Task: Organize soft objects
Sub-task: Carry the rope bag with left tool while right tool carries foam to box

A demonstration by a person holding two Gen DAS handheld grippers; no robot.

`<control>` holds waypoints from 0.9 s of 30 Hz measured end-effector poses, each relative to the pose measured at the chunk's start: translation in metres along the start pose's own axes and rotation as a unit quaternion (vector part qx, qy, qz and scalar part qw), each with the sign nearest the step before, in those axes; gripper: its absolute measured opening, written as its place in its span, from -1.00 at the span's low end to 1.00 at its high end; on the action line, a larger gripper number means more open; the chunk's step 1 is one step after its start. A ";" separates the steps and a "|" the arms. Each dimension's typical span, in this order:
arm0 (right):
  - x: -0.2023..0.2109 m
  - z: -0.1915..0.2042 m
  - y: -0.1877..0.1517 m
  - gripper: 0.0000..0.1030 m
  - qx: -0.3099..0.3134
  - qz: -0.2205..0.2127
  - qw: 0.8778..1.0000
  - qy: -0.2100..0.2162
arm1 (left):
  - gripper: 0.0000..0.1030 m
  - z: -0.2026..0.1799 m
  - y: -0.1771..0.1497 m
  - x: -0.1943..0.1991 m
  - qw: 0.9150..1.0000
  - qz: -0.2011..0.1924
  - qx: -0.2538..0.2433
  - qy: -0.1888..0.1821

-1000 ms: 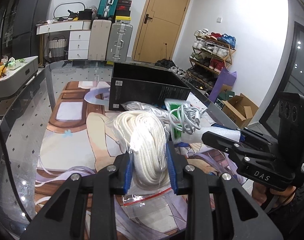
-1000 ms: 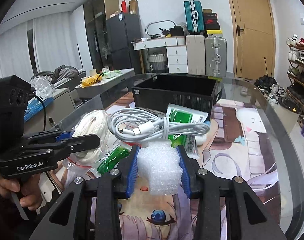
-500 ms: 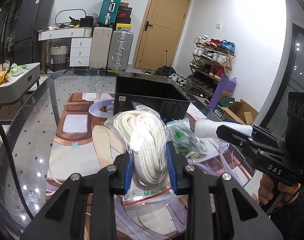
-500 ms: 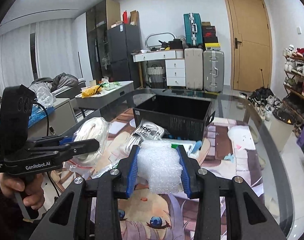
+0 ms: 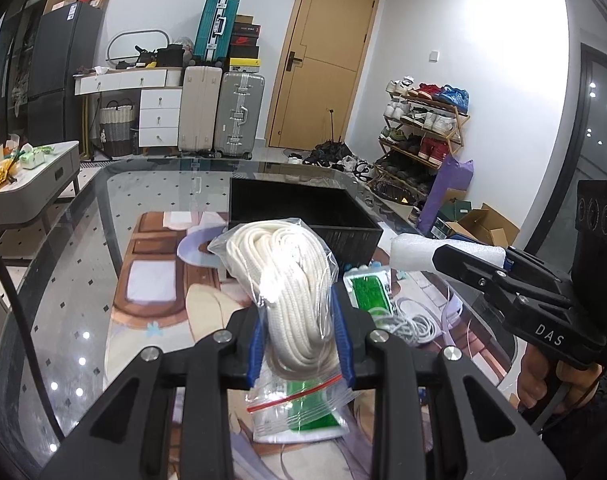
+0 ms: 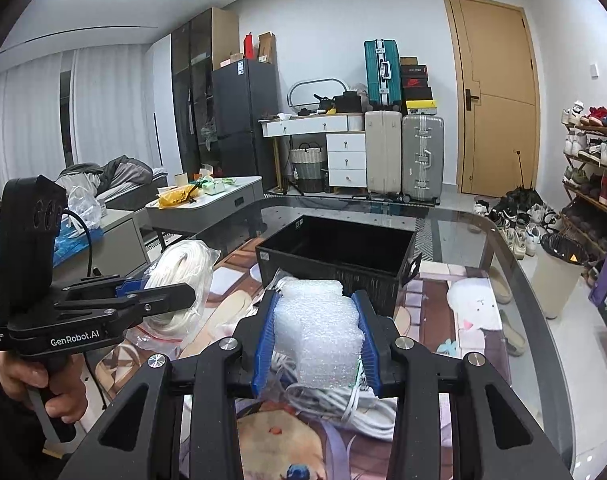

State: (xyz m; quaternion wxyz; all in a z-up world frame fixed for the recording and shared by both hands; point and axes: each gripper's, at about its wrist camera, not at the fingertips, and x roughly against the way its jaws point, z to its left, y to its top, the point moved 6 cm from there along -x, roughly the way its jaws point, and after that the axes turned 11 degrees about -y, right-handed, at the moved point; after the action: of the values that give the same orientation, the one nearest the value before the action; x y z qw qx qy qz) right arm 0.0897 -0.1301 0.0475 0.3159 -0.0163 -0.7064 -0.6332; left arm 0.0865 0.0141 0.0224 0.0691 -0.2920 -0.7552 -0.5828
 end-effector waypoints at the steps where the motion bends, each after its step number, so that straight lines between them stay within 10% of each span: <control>1: -0.002 -0.001 0.003 -0.28 -0.001 -0.001 1.000 -0.001 | -0.46 0.000 0.003 -0.002 1.000 -0.001 -0.003 0.000; 27: -0.080 -0.023 0.052 -0.28 0.003 0.004 1.000 -0.016 | -0.46 0.015 0.063 -0.062 1.000 0.000 -0.019 0.001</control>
State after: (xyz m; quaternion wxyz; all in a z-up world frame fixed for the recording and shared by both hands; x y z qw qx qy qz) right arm 0.1857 -0.1107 0.0563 0.3076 -0.0282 -0.7127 -0.6298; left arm 0.1734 0.0151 0.0429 0.0647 -0.2928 -0.7440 -0.5971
